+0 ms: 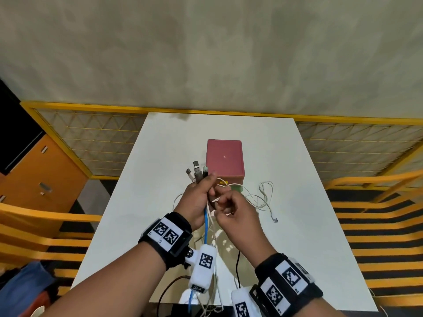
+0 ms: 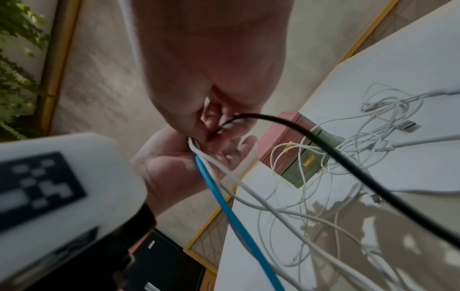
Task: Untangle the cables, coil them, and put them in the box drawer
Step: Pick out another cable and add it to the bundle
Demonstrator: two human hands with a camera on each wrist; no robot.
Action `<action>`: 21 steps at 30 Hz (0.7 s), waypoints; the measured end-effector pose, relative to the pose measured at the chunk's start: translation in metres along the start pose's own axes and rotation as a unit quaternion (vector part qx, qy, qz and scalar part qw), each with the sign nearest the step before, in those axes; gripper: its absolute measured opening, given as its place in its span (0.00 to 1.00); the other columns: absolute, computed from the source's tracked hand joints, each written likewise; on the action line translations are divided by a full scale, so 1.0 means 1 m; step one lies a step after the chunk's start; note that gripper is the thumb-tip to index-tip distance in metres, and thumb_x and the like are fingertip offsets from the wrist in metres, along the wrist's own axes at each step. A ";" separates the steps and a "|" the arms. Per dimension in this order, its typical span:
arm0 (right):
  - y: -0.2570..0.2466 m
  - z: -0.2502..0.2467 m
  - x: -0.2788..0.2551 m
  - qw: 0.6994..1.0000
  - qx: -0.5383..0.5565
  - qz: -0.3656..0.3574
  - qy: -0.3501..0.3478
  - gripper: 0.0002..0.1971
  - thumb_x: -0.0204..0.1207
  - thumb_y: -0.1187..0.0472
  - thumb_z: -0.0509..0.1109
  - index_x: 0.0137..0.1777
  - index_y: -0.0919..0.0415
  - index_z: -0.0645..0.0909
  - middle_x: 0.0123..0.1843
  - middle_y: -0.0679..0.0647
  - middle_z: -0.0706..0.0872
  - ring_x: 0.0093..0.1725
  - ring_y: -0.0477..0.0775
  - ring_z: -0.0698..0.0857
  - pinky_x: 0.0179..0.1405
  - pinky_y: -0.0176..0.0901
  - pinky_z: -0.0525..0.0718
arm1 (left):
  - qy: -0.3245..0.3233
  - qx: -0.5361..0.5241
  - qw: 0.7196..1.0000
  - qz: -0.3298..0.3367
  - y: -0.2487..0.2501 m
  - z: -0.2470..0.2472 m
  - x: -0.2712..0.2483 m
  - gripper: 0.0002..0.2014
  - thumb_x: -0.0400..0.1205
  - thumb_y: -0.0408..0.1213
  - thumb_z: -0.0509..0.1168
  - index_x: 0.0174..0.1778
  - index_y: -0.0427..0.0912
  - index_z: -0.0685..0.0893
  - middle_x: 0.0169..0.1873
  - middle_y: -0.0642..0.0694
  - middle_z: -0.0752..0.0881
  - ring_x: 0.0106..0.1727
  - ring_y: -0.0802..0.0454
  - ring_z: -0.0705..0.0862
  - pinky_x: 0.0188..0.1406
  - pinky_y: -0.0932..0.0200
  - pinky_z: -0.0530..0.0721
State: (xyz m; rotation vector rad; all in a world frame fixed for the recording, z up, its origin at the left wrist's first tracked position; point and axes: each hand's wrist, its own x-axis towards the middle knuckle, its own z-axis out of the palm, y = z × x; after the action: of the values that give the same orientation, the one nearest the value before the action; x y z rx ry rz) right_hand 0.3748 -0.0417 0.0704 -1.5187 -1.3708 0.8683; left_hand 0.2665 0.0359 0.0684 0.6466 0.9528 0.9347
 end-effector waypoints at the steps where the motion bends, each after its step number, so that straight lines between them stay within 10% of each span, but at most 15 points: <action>1: 0.001 -0.004 -0.002 1.000 0.002 0.011 0.028 0.13 0.69 0.69 0.73 0.41 0.48 0.77 0.46 0.37 0.86 0.40 0.39 0.83 0.39 0.34 0.82 | 0.004 -0.016 1.000 0.006 -0.001 0.000 0.000 0.22 0.84 0.45 0.67 0.24 0.41 0.77 0.34 0.33 0.90 0.50 0.37 0.90 0.57 0.37 0.85; 4: 0.007 -0.028 -0.004 0.987 0.056 0.093 0.116 0.05 0.73 0.65 0.73 0.38 0.57 0.82 0.37 0.47 0.87 0.37 0.45 0.83 0.38 0.40 0.80 | 0.014 -0.024 0.999 0.032 0.000 0.000 -0.002 0.23 0.88 0.48 0.60 0.28 0.41 0.72 0.37 0.35 0.92 0.55 0.37 0.91 0.61 0.37 0.83; 11: 0.013 -0.015 -0.011 0.865 0.226 0.414 -0.170 0.21 0.84 0.43 0.60 0.50 0.60 0.84 0.40 0.54 0.89 0.36 0.50 0.85 0.35 0.42 0.77 | 0.024 -0.045 0.997 0.057 0.005 0.011 -0.021 0.26 0.88 0.49 0.57 0.27 0.39 0.78 0.32 0.38 0.91 0.43 0.38 0.90 0.53 0.40 0.86; 15: 0.028 -0.004 0.001 0.813 0.312 0.478 -0.111 0.23 0.81 0.37 0.60 0.52 0.57 0.81 0.53 0.51 0.86 0.49 0.52 0.81 0.47 0.48 0.76 | -0.024 -0.042 0.999 -0.024 0.004 0.010 -0.047 0.24 0.81 0.55 0.62 0.27 0.40 0.76 0.24 0.41 0.81 0.29 0.44 0.86 0.31 0.48 0.90; 21: 0.058 -0.016 0.009 0.688 0.544 0.469 0.103 0.08 0.82 0.56 0.64 0.43 0.57 0.78 0.28 0.50 0.82 0.33 0.48 0.79 0.42 0.45 0.76 | -0.156 0.119 0.960 -0.198 -0.002 -0.041 -0.096 0.24 0.82 0.55 0.63 0.27 0.41 0.72 0.21 0.41 0.72 0.16 0.48 0.73 0.14 0.63 0.67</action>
State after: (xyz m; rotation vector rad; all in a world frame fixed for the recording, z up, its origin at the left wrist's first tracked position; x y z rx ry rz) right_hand 0.4126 -0.0346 0.0229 -1.1339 0.3429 1.6382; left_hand 0.2059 -0.0475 0.0857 0.7457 0.8721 0.3507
